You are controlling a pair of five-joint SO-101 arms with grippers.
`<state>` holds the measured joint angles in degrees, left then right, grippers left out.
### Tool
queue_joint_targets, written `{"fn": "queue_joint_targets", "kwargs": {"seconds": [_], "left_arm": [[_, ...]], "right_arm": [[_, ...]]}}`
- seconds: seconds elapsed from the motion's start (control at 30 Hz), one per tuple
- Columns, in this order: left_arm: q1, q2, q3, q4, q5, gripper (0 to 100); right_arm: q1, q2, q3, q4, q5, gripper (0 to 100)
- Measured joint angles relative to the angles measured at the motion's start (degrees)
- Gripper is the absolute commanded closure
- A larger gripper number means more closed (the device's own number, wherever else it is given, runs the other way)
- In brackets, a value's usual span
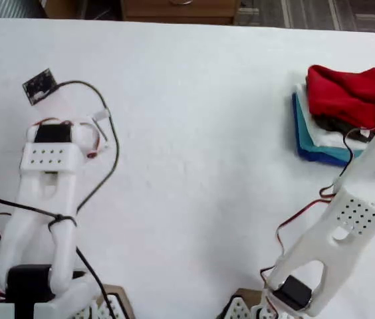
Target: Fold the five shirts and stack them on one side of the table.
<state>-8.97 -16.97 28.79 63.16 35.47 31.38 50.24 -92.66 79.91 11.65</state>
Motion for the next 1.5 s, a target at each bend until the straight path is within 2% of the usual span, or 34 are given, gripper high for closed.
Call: {"fn": "queue_joint_targets", "kwargs": {"seconds": [0.13,0.27,0.37,0.6,1.1,1.33,1.5], "left_arm": [[0.0,0.0,0.0,0.0,0.0,97],[0.0,0.0,0.0,0.0,0.0,97],[0.0,0.0,0.0,0.0,0.0,97],[0.0,0.0,0.0,0.0,0.0,97],[-0.18,0.0,0.0,0.0,0.0,97],[-0.09,0.0,0.18,0.0,0.0,97],[0.0,0.0,0.18,1.58,0.0,97]], "right_arm": [[-4.13,-2.2,-0.79,6.33,0.0,98.0],[-10.11,-1.49,2.37,13.89,8.09,97.8],[-11.69,2.81,4.75,14.68,11.69,97.8],[-9.32,12.31,5.19,7.47,13.98,97.8],[-0.79,13.98,5.89,-7.82,13.89,97.8],[-0.53,16.79,5.89,-21.19,13.71,97.8],[-0.53,17.49,5.98,-28.31,6.24,97.7]]}}
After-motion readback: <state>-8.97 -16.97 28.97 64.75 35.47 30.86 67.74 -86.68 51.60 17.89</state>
